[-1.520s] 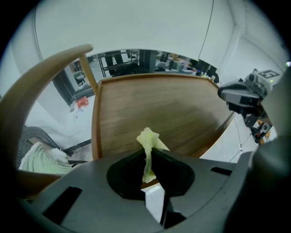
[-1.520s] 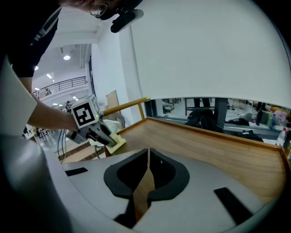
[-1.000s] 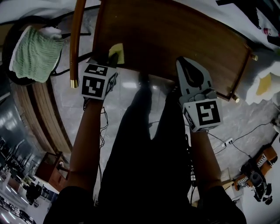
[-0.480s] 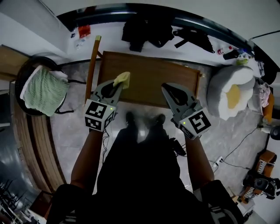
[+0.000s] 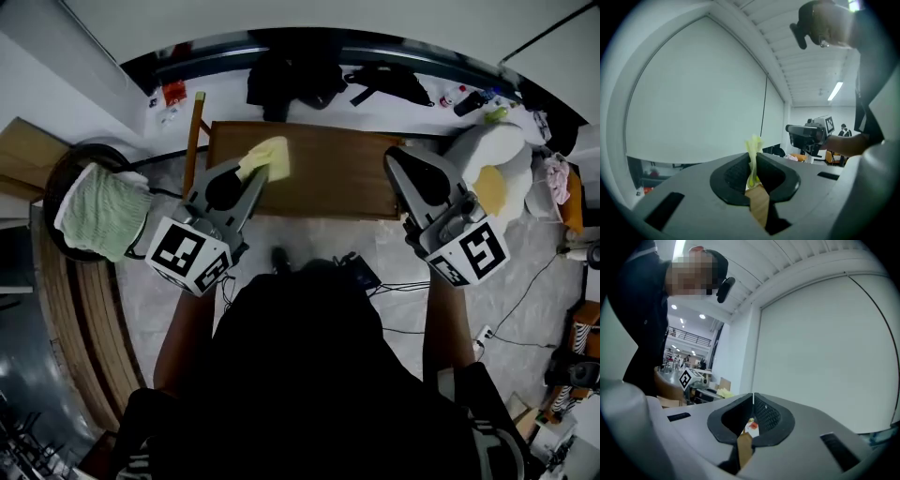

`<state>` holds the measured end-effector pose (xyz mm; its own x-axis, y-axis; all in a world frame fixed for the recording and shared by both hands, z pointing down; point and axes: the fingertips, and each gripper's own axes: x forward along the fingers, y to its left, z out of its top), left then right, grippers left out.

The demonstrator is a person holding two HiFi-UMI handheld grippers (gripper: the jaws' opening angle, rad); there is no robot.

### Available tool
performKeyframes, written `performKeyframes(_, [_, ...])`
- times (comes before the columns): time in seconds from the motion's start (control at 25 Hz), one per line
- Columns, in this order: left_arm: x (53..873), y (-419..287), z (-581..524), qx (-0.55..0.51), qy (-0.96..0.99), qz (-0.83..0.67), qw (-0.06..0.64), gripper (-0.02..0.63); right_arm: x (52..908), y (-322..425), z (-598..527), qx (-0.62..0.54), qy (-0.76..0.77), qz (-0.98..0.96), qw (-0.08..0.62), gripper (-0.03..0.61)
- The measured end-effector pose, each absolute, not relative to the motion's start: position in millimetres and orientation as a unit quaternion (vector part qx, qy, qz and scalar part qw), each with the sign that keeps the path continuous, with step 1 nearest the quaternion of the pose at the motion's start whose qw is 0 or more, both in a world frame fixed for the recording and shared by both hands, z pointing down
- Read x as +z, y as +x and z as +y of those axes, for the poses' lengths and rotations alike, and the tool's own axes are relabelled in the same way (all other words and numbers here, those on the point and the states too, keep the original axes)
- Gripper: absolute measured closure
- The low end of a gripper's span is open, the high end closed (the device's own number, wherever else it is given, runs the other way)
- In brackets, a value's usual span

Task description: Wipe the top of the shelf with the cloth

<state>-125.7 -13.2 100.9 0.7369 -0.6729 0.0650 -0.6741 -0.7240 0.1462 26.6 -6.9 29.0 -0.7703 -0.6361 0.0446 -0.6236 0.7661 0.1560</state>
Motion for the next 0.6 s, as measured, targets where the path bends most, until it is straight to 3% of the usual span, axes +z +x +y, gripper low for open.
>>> performKeyframes(0.16, [72.1,-114.2,16.2,-0.005,0.933,-0.356,0.057,0.577,23.5,39.7,39.7,-0.065,0.318,-0.945,0.05,0.552])
performKeyframes(0.6, [73.2,-58.6,135.5,0.015,0.946,-0.308,0.097,0.577,52.8,77.5,153.8,0.009,0.307,-0.952,0.007,0.552])
